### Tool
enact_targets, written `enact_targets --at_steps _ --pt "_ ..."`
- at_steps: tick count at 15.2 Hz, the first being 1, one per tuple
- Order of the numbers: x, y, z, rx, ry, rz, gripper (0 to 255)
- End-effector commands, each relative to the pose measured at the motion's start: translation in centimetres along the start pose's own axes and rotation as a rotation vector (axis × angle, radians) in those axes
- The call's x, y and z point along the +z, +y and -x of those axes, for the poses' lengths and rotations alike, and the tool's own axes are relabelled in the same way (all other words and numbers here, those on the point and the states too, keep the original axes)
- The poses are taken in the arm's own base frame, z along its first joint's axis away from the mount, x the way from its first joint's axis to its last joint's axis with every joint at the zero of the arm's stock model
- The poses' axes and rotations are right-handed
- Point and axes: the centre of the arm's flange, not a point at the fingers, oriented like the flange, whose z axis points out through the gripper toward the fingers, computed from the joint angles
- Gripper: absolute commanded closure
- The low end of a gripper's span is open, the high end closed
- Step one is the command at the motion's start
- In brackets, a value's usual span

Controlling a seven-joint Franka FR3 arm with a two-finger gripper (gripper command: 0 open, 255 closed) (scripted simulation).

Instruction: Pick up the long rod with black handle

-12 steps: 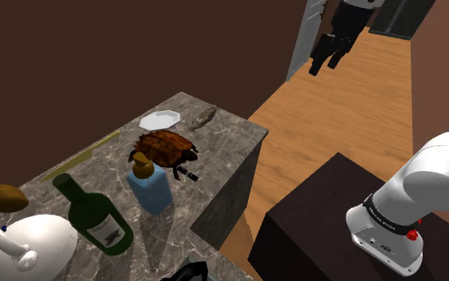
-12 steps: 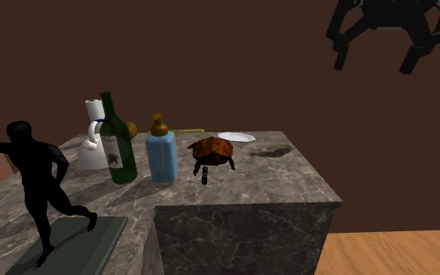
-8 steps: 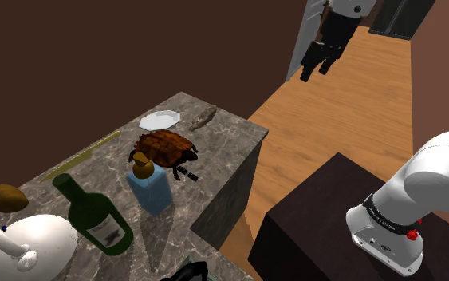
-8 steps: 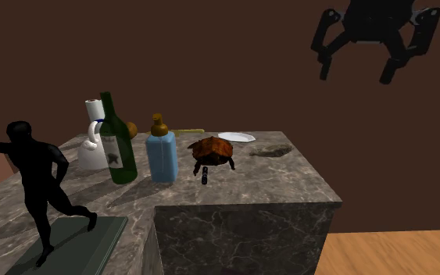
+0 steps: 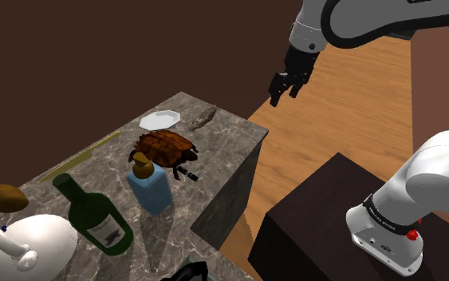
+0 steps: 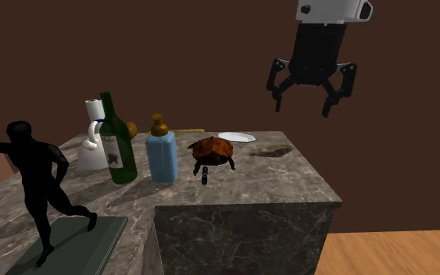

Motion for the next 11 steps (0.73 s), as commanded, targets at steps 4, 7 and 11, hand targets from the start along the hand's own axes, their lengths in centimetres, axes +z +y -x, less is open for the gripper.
enact_targets --at_steps 4,7,11 --pt "4.9 -4.0 -1.9 -0.009 -0.010 -0.005 0" --pt "7.8 -6.5 -2.9 -0.016 -0.017 -0.007 0" --pt "11.6 -9.9 -4.2 -0.024 -0.025 -0.011 0"
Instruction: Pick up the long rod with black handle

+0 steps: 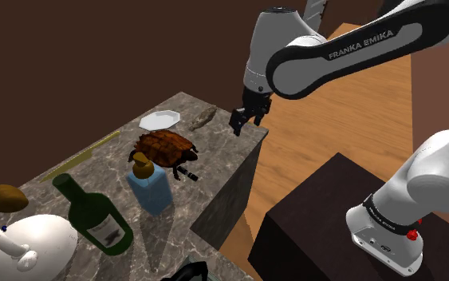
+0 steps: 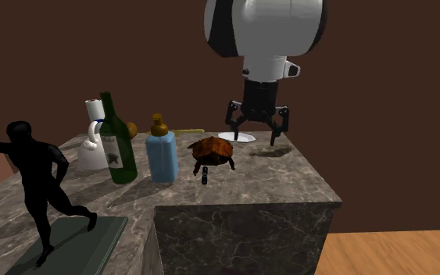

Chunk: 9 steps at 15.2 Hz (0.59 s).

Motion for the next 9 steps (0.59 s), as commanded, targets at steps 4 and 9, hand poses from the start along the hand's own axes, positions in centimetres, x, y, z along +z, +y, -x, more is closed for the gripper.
enact_targets --at_steps 4,9 --pt "4.9 -4.2 -1.9 -0.009 -0.011 -0.006 0" --pt "9.7 -8.3 -3.5 -0.020 -0.022 -0.010 0"
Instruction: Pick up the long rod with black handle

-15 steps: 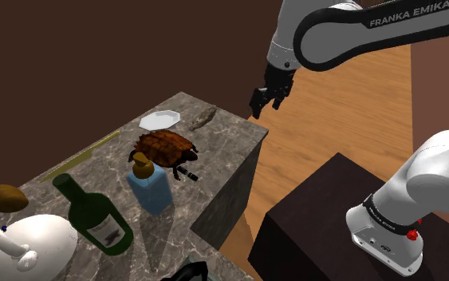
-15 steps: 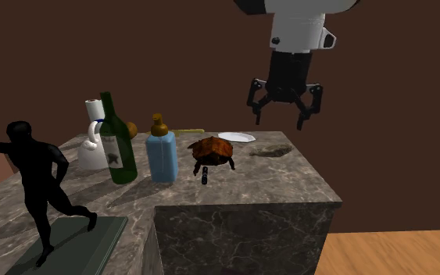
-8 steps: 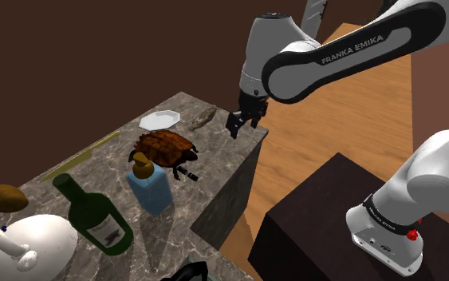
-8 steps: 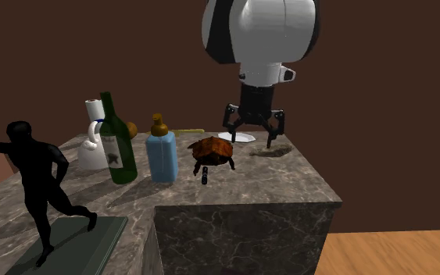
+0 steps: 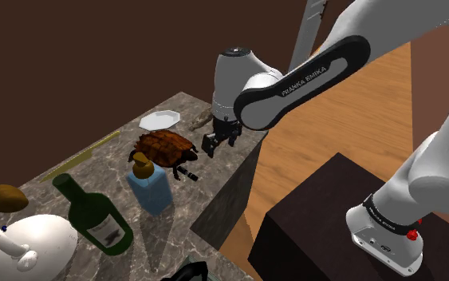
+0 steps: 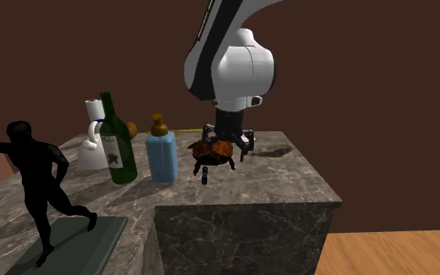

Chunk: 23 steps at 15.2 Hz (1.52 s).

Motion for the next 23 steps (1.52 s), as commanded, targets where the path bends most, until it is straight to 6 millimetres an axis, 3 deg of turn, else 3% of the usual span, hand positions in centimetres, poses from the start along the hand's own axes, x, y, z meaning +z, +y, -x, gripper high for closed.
enact_targets --at_steps 1,9,18,19,23 --pt "2.0 -1.7 -0.8 -0.003 -0.004 -0.002 0" --pt "9.6 -8.2 -3.5 -0.019 -0.021 -0.008 0" --pt "13.6 -7.9 -3.2 -0.019 -0.021 -0.008 0" --pt "13.6 -8.0 -3.2 -0.019 -0.021 -0.008 255" --pt "13.7 -8.0 -3.2 -0.019 -0.021 -0.008 255"
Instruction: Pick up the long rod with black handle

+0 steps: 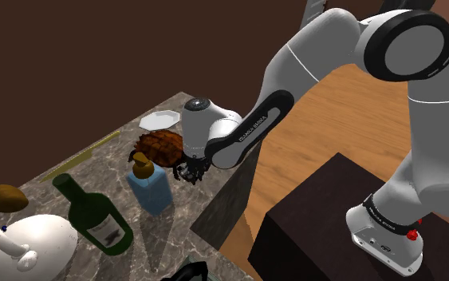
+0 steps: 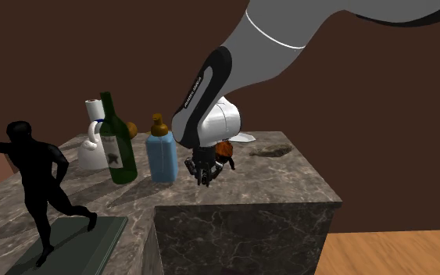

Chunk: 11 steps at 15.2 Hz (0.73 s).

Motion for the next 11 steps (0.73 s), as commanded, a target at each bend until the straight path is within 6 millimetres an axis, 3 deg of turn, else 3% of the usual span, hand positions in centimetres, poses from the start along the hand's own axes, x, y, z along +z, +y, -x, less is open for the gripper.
enact_targets --at_steps 1,5,11 --pt "0.0 0.0 0.0 0.001 0.000 0.000 255" --pt "-0.1 0.0 -0.1 0.001 0.000 0.000 255" --pt "-3.2 -0.2 -0.2 0.001 0.000 0.000 255"
